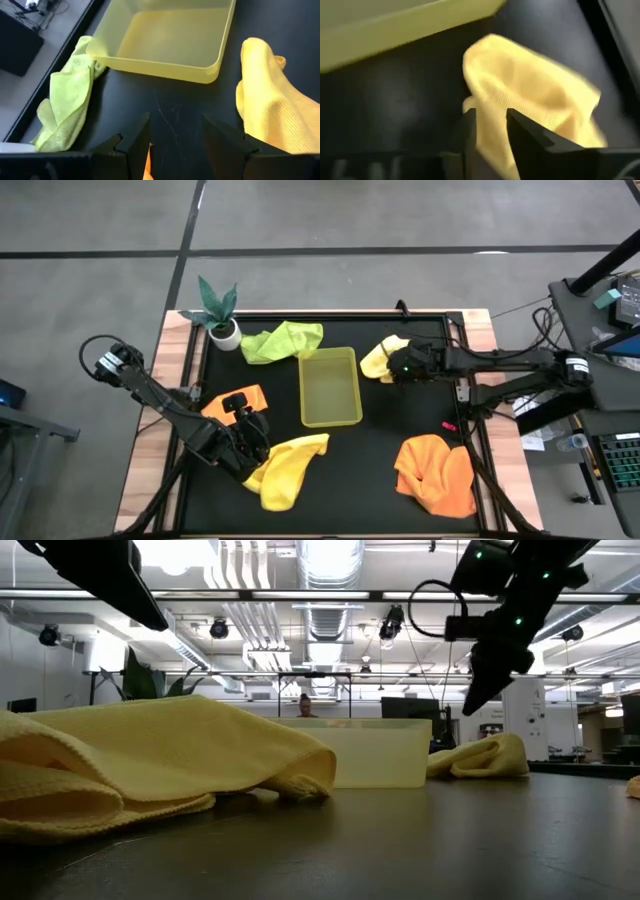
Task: Fold microfiber towels
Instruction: Fold the top yellow microfiber cloth
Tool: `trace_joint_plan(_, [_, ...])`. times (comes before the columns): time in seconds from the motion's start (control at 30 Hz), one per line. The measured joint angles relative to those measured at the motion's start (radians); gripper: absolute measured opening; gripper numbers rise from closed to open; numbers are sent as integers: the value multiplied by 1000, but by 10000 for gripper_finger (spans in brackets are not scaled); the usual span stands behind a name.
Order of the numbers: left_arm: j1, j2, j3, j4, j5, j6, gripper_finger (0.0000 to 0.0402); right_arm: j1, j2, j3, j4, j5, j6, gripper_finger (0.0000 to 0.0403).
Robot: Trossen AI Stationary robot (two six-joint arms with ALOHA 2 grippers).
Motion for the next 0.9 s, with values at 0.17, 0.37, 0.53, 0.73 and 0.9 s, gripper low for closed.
trace_joint_plan(0.17, [0, 0, 0, 0, -11, 0, 161, -5, 71, -5, 69, -1, -225, 137])
trace_joint_plan(0.37, [0, 0, 0, 0, -15, 4, 161, -29, 175, -9, 110, 8, -246, 149])
trace_joint_plan(0.53, [0, 0, 0, 0, -34, 4, 161, -58, 252, -10, 148, 66, -226, 140])
trace_joint_plan(0.73, [0, 0, 0, 0, -35, 4, 161, -79, 295, -10, 168, 87, -233, 110])
trace_joint_plan(0.9, [0, 0, 0, 0, -54, 4, 161, -83, 285, -10, 170, 87, -253, 26])
